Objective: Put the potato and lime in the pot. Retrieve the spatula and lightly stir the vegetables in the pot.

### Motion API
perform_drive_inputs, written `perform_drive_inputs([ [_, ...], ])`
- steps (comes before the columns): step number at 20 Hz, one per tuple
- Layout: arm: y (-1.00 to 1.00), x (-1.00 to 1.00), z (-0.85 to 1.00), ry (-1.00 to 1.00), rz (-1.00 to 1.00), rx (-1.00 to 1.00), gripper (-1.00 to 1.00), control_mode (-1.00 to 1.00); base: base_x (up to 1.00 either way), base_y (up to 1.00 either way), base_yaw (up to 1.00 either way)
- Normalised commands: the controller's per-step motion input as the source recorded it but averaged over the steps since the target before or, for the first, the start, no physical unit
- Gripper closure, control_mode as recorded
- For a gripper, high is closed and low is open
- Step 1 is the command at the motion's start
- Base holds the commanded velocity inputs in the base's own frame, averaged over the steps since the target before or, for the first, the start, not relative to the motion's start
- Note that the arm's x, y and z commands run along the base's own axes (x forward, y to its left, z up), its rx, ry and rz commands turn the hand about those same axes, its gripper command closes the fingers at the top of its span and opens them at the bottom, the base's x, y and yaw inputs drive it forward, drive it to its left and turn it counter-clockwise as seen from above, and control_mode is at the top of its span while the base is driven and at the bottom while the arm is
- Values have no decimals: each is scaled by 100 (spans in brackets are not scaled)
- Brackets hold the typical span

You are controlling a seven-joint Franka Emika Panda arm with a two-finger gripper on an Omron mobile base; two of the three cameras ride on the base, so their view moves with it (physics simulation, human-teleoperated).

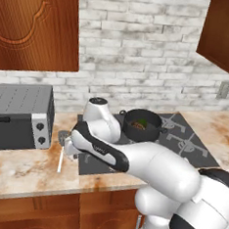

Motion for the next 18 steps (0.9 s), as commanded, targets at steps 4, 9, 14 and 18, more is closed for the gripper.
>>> perform_drive_inputs([
  [4, 44, 3, -14, -3, -10, -7, -100, -100, 0, 0, 0],
  [9, 38, 30, -15, -1, -9, -3, -100, -100, 0, 0, 0],
  [14, 28, 25, -22, 0, -7, 0, -100, -100, 0, 0, 0],
  [18, 18, 9, -45, 1, -8, 0, -100, -100, 0, 0, 0],
])
